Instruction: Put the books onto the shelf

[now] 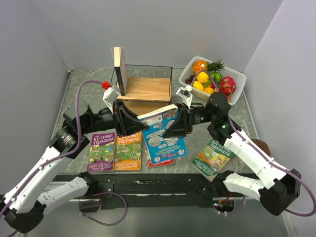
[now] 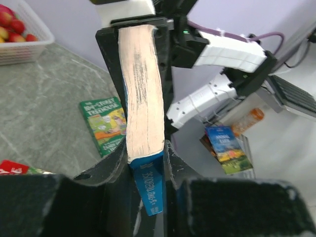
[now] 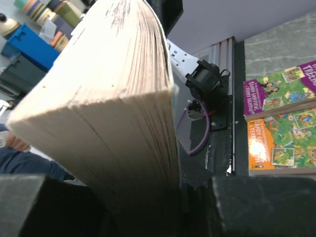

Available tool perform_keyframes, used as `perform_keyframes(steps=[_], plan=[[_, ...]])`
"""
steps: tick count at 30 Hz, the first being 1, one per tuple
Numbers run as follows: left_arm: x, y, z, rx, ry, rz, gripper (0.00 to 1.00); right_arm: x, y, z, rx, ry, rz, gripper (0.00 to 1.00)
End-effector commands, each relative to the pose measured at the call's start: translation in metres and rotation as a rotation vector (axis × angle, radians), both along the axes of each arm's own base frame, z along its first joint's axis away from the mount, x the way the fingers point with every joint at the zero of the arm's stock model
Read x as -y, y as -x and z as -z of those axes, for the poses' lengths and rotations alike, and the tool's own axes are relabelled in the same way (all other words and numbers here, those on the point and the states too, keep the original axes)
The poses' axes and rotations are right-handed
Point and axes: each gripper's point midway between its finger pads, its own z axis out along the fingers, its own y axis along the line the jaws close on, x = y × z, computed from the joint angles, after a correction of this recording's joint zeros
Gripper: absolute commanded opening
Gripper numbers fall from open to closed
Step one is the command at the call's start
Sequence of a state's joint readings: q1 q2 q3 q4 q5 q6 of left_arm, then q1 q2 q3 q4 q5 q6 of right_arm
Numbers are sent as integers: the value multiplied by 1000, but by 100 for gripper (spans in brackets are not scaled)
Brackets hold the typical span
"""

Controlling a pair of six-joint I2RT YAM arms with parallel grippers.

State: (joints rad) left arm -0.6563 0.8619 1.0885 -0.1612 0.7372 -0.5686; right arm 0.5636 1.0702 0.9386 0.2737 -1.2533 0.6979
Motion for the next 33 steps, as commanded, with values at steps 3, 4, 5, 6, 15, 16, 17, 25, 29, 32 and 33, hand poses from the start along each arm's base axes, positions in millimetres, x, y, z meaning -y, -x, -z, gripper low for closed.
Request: perform_keyframes(steps=[3,4,5,6,15,16,17,25,29,32,33], plan=[[-20,-36,-36,113,42,-272,1,1,-49,-39,91,28,383,76],[-24,-42,-41,119,42,-314,1,5,-67,-35,73,67,499,89],[-28,-59,-44,116,35,-400,1,7,-75,-42,72,70,552,99],[-31,-63,-56,127,40,-431,1,10,-82,-45,68,73,601,99],[-57,-141,-108,192,50,-818,1,83,-156,-48,-53,98,1261,99],[-63,-149,-112,215,44,-872,1,91,-160,-45,-75,104,1313,99],[-61,-162,-107,210,18,-902,1,99,-166,-42,-82,113,1368,99],[-81,-230,-96,218,-89,-1222,1,112,-173,-19,-79,153,1452,99],[-80,-252,-88,208,-96,-1303,1,113,-174,-16,-81,148,1459,99],[-76,-268,-79,215,-121,-1338,1,111,-176,-10,-89,175,1455,99],[-76,-270,-81,241,-121,-1345,1,110,-176,-7,-92,183,1450,99]])
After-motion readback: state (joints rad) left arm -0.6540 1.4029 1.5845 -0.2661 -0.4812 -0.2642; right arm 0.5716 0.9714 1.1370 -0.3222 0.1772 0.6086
